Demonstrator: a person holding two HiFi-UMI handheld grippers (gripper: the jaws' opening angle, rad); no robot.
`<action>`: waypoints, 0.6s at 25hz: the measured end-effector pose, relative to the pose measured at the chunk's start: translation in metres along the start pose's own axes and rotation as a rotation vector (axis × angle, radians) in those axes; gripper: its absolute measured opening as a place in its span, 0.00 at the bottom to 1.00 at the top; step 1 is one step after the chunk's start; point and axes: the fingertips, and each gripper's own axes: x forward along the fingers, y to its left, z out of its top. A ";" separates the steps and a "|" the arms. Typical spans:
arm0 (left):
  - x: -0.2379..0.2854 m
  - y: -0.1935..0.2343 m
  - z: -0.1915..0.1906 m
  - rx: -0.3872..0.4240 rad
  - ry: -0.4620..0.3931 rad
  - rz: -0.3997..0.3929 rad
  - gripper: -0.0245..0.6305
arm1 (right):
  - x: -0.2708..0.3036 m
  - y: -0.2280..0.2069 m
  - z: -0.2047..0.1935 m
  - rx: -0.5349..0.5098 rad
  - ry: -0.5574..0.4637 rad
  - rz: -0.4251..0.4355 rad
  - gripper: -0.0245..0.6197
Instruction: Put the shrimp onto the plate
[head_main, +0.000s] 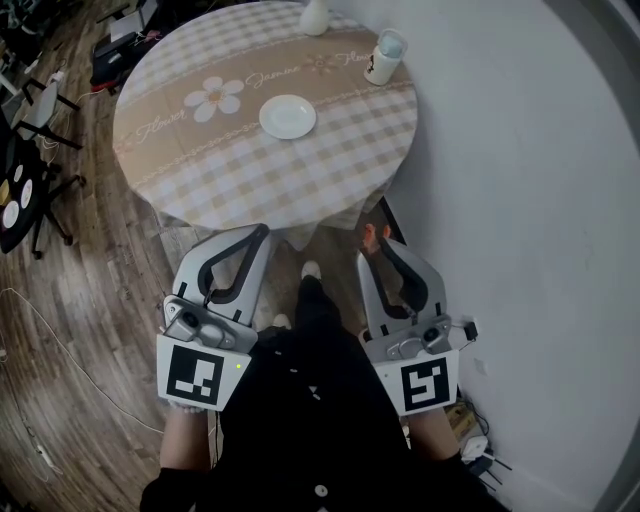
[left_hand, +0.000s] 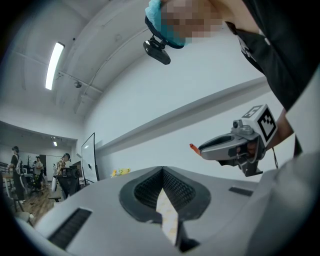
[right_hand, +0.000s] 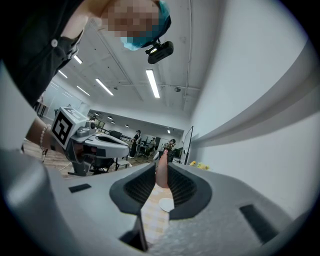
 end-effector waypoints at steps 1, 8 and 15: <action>0.003 0.001 -0.001 -0.002 0.001 0.001 0.04 | 0.002 -0.002 -0.001 0.000 -0.002 0.003 0.12; 0.031 0.002 -0.005 -0.021 0.001 0.008 0.04 | 0.021 -0.022 -0.010 0.006 -0.009 0.028 0.12; 0.062 0.016 -0.013 -0.006 0.022 0.027 0.04 | 0.050 -0.043 -0.024 0.016 -0.014 0.072 0.12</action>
